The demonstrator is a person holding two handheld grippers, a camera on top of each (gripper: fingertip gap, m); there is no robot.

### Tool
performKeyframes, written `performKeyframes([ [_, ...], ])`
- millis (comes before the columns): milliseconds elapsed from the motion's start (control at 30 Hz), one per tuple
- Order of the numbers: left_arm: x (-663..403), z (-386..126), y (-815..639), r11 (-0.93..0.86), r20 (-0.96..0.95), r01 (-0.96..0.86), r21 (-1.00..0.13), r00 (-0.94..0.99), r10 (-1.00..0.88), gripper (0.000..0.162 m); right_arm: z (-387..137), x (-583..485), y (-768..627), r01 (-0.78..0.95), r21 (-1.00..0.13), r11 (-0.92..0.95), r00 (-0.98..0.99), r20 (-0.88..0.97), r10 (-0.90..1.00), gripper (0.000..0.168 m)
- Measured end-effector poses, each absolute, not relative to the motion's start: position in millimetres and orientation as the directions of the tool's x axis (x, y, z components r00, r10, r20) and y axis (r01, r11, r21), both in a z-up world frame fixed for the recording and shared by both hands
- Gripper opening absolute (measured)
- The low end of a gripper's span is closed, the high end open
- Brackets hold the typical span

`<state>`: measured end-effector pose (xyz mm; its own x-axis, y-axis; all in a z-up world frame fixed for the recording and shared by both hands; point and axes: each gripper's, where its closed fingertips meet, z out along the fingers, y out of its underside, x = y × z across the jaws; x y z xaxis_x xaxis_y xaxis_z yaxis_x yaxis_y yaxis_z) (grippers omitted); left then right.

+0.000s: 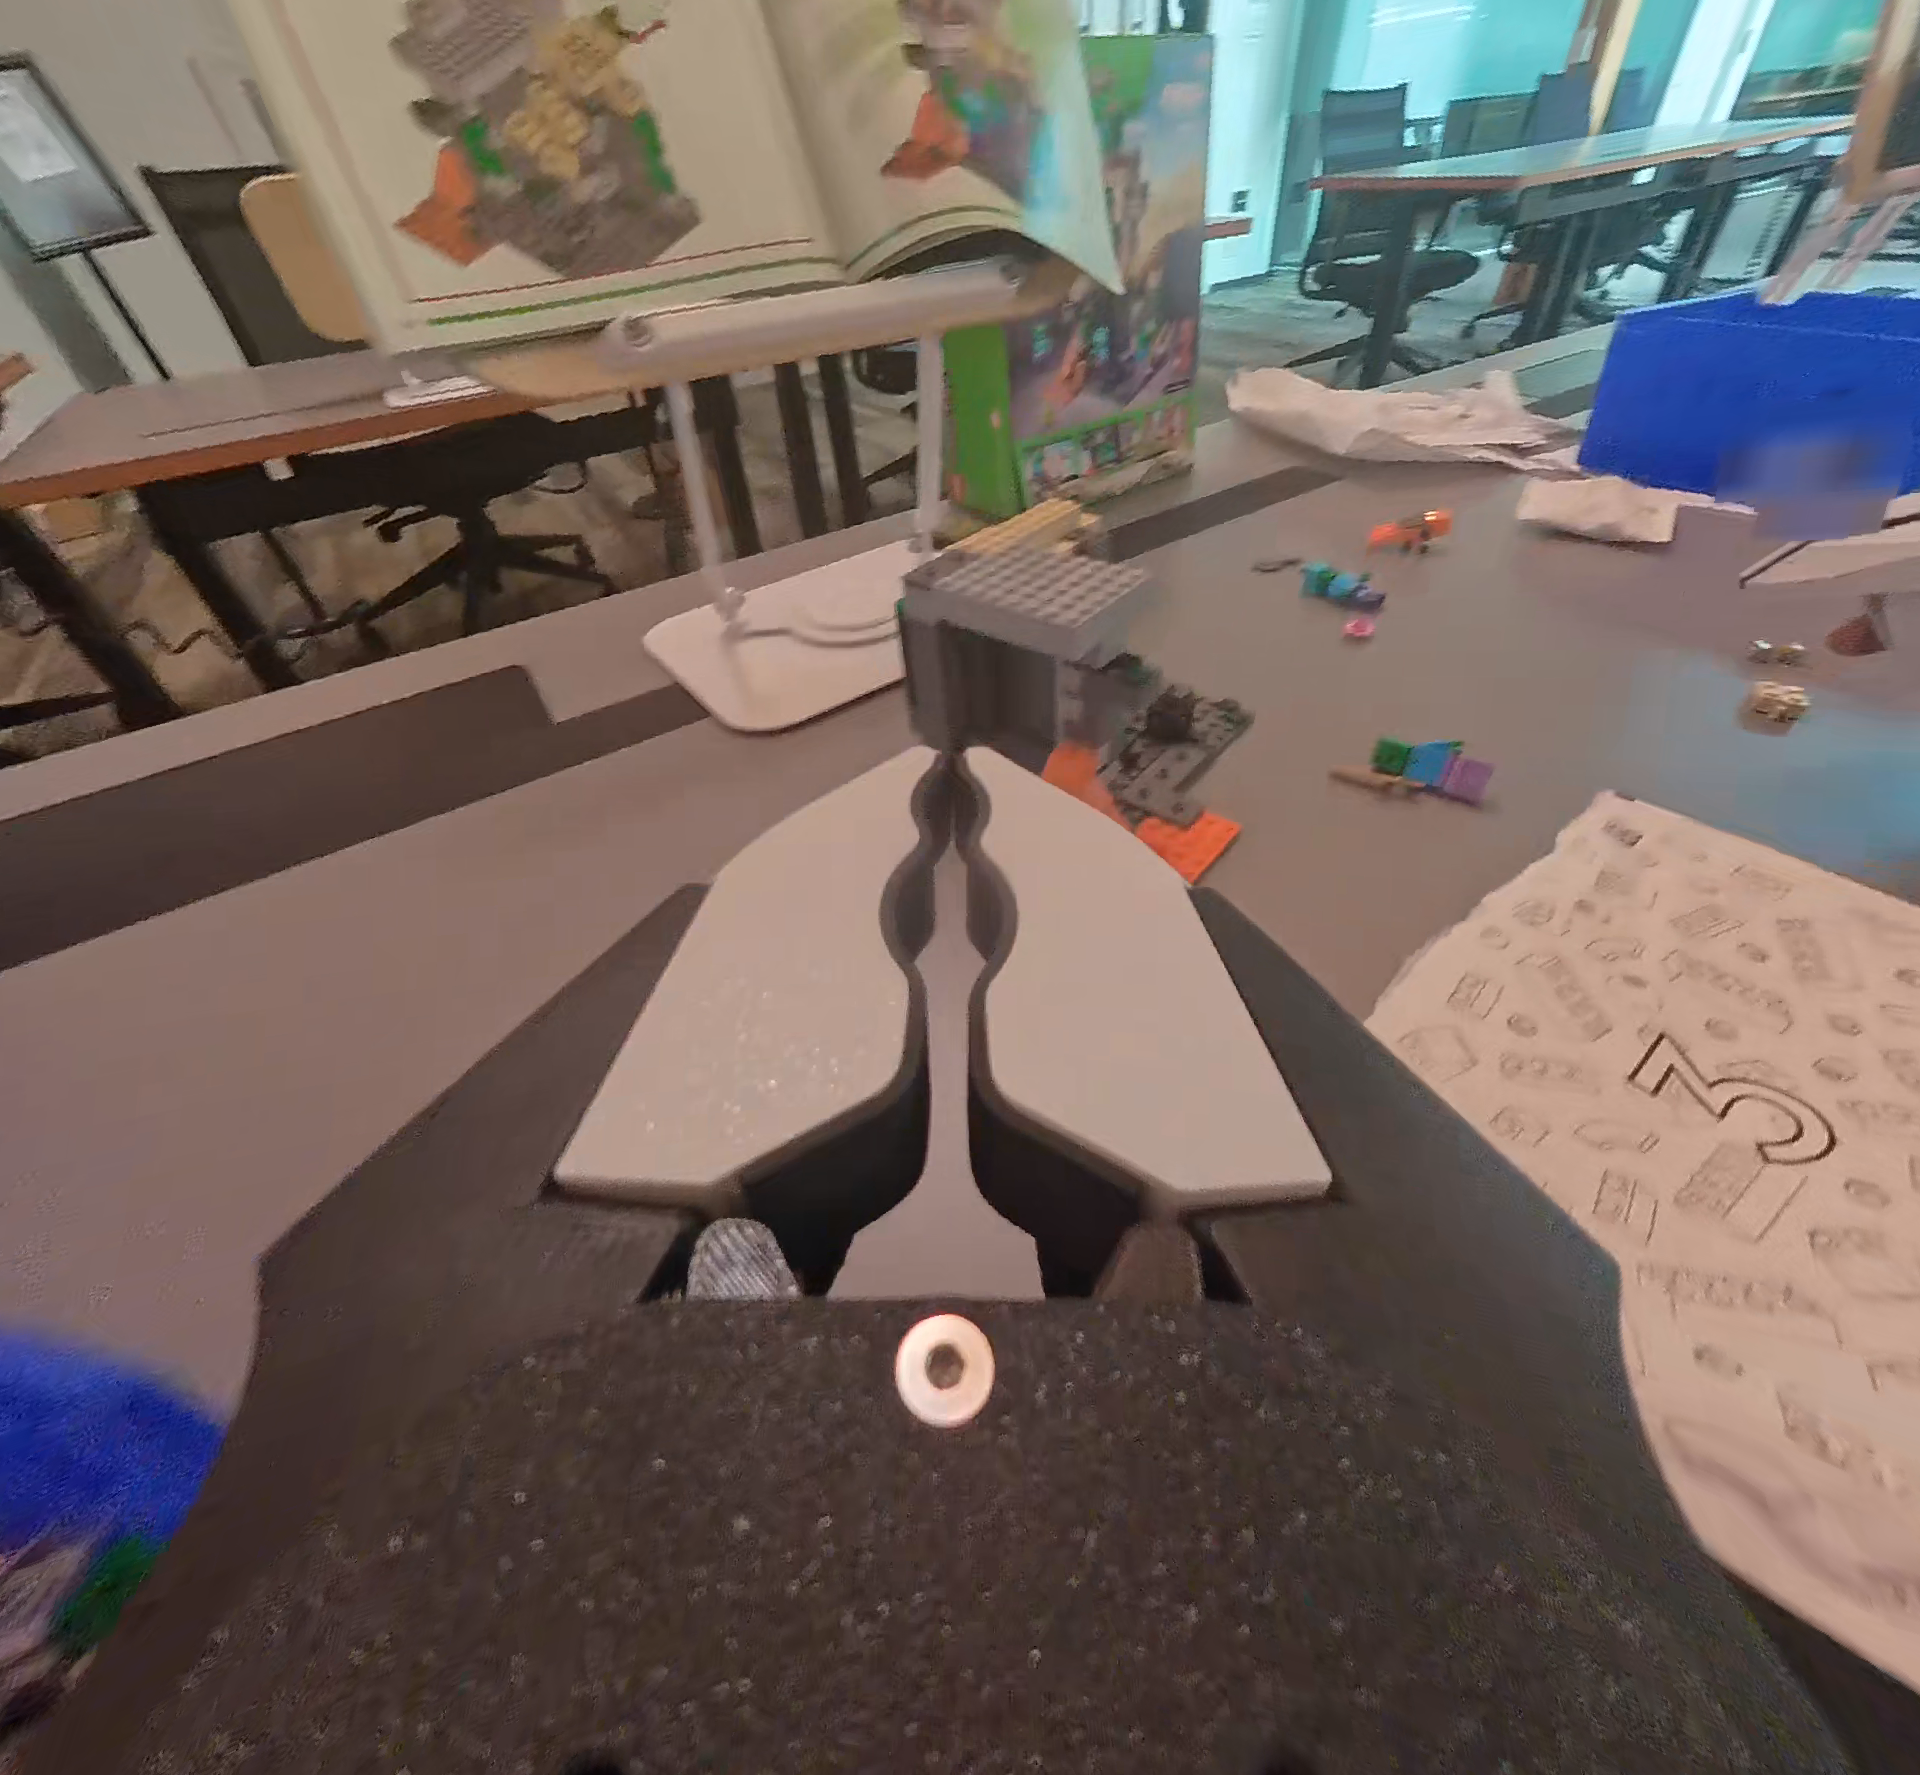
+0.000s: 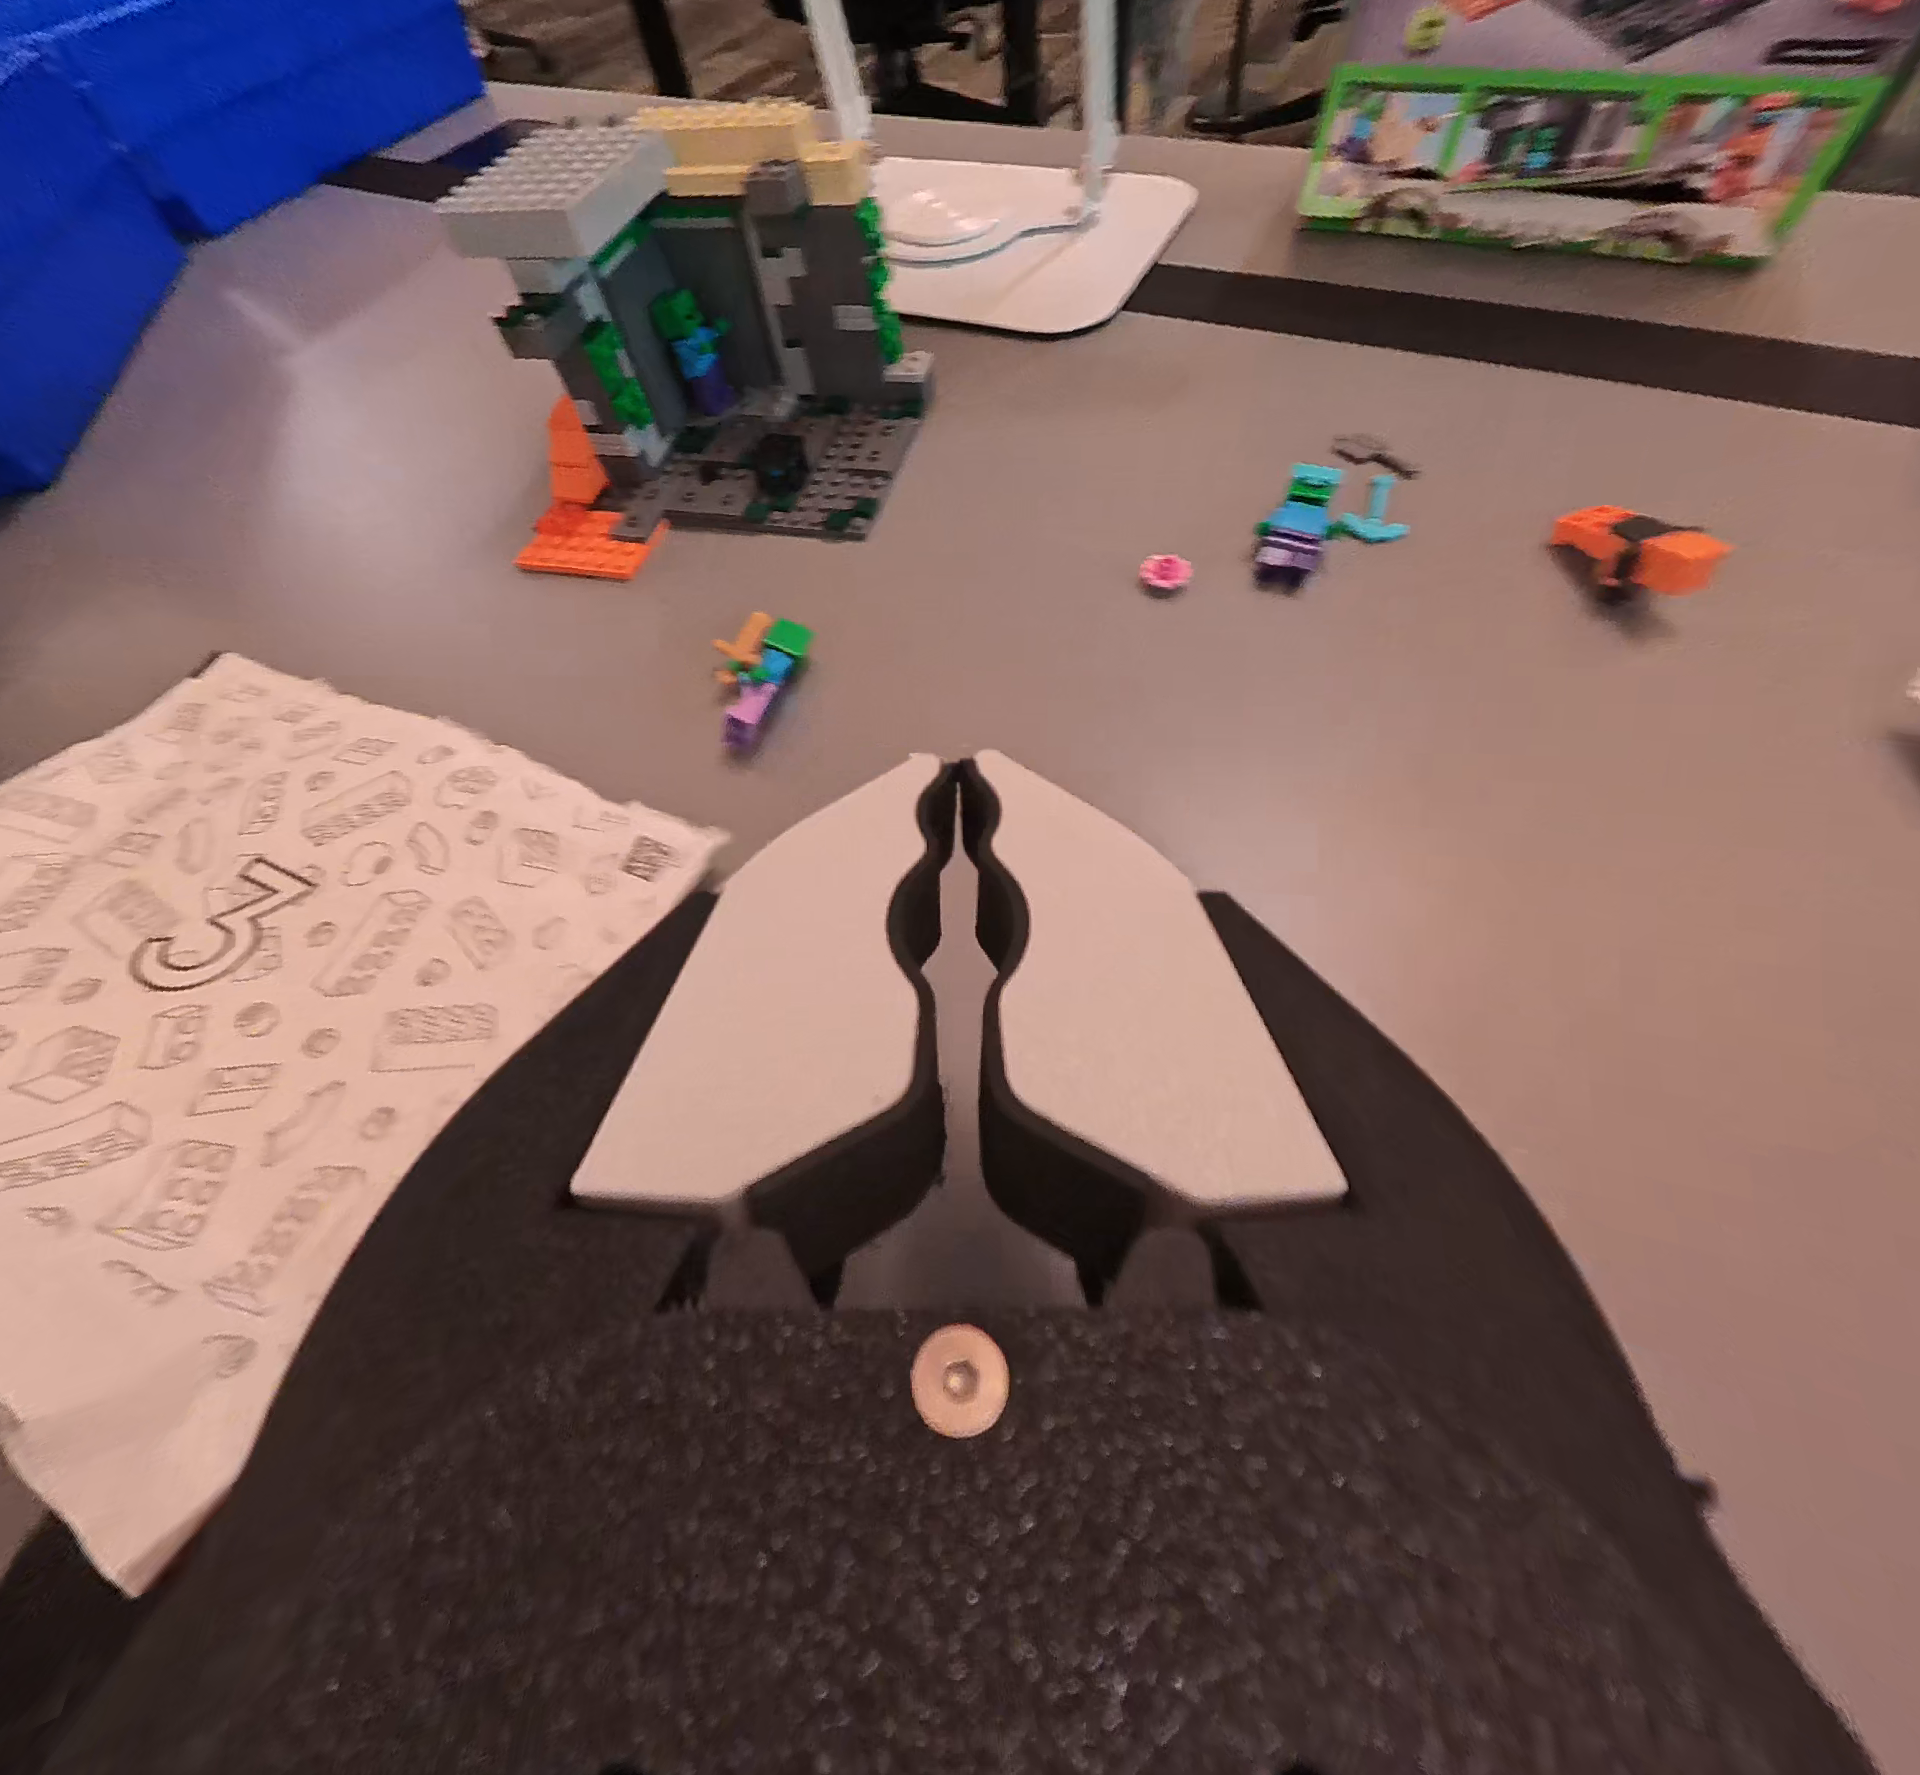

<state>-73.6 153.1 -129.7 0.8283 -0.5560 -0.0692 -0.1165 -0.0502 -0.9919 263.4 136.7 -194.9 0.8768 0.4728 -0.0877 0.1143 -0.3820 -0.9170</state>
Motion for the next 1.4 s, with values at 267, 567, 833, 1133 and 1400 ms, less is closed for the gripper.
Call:
performKeyframes([
  [267,-36,-178,158,-0.073,-0.111,-0.195,-0.978,0.787,-0.607,0.0,-194,348,120,0.207,-0.897,-0.39,0.932,0.06,0.357,0.008],
  [567,-23,-192,147,-0.022,-0.232,-0.317,-0.948,0.739,-0.632,0.0,-239,363,95,0.346,-0.74,-0.577,0.894,0.073,0.442,0.019],
  [833,-21,-194,146,-0.017,-0.246,-0.333,-0.943,0.73,-0.638,0.0,-254,376,125,0.414,-0.654,-0.633,0.871,0.083,0.484,0.019],
  [1133,-20,-195,144,-0.036,-0.229,-0.332,-0.943,0.722,-0.652,0.0,-263,371,128,0.432,-0.636,-0.639,0.86,0.078,0.504,0.008],
  [1400,-4,-192,131,0.057,-0.296,-0.364,-0.93,0.648,-0.702,0.004,-195,269,101,0.447,-0.846,-0.29,0.638,0.075,0.767,0.008],
])
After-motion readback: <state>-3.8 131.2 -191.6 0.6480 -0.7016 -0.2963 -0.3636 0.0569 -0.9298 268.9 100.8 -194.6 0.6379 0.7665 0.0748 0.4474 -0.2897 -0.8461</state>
